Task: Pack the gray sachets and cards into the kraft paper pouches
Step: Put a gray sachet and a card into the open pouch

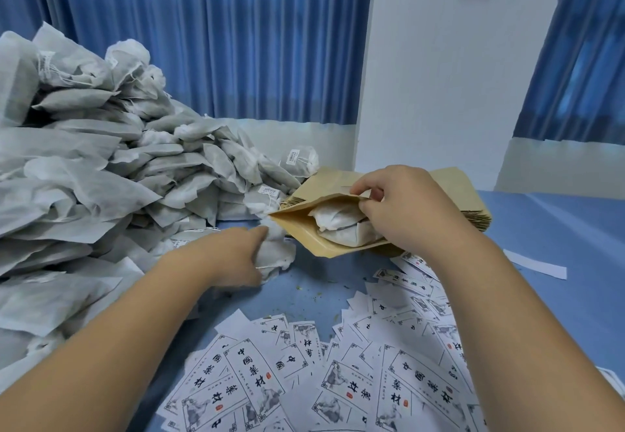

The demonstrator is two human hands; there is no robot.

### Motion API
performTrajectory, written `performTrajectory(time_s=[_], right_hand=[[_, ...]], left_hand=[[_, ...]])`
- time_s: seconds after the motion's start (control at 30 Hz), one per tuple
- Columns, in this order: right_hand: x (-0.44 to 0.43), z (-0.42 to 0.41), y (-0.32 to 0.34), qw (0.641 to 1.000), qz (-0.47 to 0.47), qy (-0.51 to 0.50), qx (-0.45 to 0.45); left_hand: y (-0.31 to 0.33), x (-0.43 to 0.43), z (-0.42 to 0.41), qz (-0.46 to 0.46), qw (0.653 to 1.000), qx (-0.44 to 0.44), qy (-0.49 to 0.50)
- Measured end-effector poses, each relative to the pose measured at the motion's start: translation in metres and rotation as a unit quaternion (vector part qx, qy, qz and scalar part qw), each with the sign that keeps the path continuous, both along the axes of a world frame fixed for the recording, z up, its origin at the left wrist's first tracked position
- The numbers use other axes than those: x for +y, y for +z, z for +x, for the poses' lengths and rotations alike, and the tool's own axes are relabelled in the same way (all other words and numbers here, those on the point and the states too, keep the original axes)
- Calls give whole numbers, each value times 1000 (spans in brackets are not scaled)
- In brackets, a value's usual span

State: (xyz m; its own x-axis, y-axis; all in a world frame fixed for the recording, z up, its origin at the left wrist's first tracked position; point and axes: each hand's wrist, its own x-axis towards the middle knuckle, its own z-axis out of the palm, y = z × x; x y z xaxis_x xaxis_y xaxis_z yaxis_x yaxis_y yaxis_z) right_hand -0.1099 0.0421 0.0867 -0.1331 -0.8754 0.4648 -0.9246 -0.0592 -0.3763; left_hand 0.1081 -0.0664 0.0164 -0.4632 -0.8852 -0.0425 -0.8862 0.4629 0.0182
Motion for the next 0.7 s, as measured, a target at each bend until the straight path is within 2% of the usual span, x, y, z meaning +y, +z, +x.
performTrajectory(time_s=[0.13,0.2,0.3,0.5,0.53,0.63,0.7], right_hand=[[1,0,1,1000,-2,-2,-3],[2,0,2,1000,-5,-6,-1],[2,0,2,1000,-12,-19,8],[3,-8,4,999,-23,-35,-15],[3,-9,3,999,-24,-37,-21],[2,-11,3,998,-24,-45,-31],[1,-11,3,997,-28,-53,-38]], left_hand=[[36,6,13,17,999,-17,26],[62,13,20,19,1000,12,16],[91,30,28,81,992,93,-32],[108,51,35,185,970,128,-97],[110,52,36,185,969,132,-97],[111,55,35,102,985,77,-117],[114,55,35,89,989,58,-104]])
